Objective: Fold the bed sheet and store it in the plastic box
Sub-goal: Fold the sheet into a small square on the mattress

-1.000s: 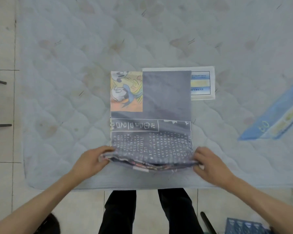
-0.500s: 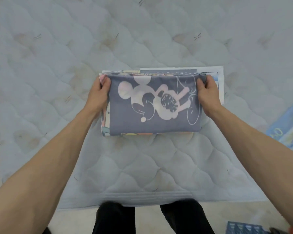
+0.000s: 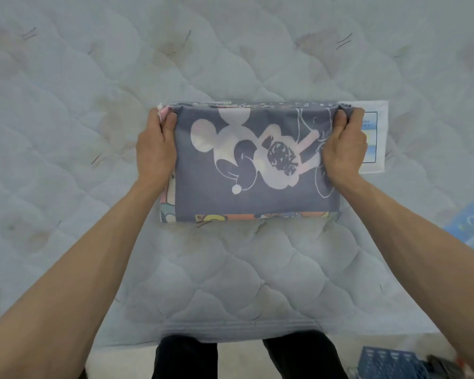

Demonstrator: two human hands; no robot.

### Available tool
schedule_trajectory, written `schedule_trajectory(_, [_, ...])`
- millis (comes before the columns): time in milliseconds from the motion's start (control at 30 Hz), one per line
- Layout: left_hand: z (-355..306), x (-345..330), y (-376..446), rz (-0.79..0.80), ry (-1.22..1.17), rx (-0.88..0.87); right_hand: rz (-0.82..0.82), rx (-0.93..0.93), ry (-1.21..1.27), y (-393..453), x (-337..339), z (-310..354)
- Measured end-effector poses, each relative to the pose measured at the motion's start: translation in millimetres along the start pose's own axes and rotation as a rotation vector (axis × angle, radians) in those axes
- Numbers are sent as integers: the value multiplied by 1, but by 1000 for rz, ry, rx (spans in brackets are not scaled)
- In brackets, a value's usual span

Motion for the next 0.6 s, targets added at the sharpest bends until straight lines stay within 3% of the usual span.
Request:
schedule_trajectory(133, [3,-3,3,-109,33,46,11,79,9,5,-7,5])
schedule_trajectory(233, [-2,5,-5,-226,98,85,-20,36,4,1,-5,12])
schedule_trajectory(300, [-19,14,-20,-402,233,23,-125,48,8,-8,5,25])
schedule_trajectory(333, [-35,12,-32,-448,258,-72,-206,156,-27,-18,11,40])
schedule_trajectory(400, [-68,-19,-63,-261,304,-434,-195,562,-75,-52,5,79])
schedule_trajectory(467, [-78,-62,-89,51,448,-761,87,952,-79,-89,-27,99])
schedule_trajectory(533, [-65,-78,-74,135,530,-846,257,1149,-141,-93,-51,93])
schedule_trajectory(600, [-51,-77,-41,63,547,-798,268,1114,-197,-66,-65,81])
Point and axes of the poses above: each hand's wrist, its own y-axis towards the middle knuckle, its own x-axis out of the back of the hand, z = x × y, the point moved 7 cm from there along y, towards the middle knuckle, and after that the axes turned 14 degrees about -z, right-handed, at the moved point
